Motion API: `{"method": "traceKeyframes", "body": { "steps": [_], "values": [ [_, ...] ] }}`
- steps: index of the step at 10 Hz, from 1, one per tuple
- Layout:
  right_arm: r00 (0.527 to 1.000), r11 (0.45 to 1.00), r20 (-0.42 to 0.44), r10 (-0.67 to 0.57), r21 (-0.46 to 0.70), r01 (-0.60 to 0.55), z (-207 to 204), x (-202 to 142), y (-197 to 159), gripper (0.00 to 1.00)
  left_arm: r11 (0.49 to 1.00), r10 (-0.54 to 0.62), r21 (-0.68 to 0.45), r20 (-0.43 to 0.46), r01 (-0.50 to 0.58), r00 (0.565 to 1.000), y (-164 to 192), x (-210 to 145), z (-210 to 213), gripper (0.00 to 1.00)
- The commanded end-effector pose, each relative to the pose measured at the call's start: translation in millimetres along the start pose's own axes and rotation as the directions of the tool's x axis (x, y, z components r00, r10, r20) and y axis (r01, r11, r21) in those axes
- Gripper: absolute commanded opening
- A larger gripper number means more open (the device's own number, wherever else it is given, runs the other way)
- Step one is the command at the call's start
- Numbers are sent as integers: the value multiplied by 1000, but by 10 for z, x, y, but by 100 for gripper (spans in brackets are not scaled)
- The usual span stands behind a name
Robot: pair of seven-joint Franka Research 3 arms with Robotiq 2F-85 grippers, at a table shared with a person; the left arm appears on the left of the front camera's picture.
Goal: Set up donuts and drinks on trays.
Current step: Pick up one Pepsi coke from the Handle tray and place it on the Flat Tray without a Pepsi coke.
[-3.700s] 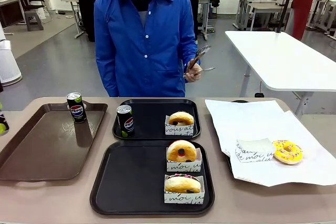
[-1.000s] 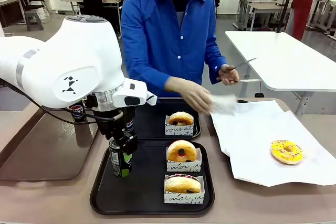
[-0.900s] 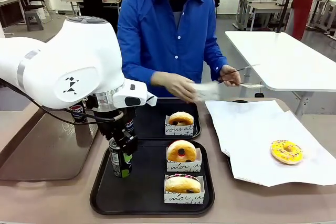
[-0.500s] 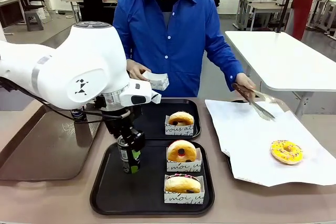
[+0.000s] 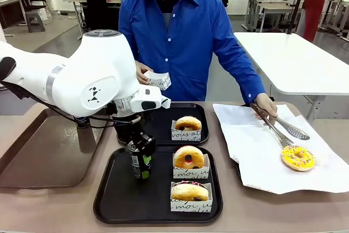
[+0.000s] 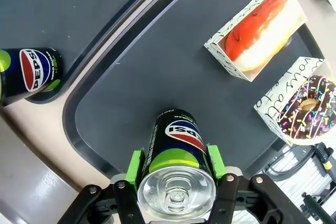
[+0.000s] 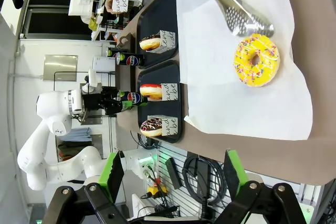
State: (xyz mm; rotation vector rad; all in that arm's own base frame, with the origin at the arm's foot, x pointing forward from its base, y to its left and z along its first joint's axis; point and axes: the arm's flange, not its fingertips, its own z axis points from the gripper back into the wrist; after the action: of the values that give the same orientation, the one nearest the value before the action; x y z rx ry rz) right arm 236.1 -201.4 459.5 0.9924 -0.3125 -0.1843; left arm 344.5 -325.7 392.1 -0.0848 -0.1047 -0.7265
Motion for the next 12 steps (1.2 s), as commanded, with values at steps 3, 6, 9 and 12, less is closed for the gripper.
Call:
{"method": "traceKeyframes", "body": {
  "steps": [3, 6, 9, 12],
  "values": [
    [1000, 1000, -2, 0, 0, 0, -14, -23, -9, 100, 999, 9, 36, 10, -9, 1000, 11, 61, -82, 58],
    [1000, 1000, -2, 0, 0, 0, -14, -23, -9, 100, 999, -7, 36, 16, 7, 1000, 10, 54, -87, 100],
    [1000, 1000, -2, 0, 0, 0, -14, -23, -9, 100, 998, -24, 67, 31, 22, 999, -8, -65, 128, 100],
    [1000, 1000, -2, 0, 0, 0, -14, -23, -9, 100, 997, -21, 69, 47, 18, 999, 18, -260, 510, 100]
  ]
}}
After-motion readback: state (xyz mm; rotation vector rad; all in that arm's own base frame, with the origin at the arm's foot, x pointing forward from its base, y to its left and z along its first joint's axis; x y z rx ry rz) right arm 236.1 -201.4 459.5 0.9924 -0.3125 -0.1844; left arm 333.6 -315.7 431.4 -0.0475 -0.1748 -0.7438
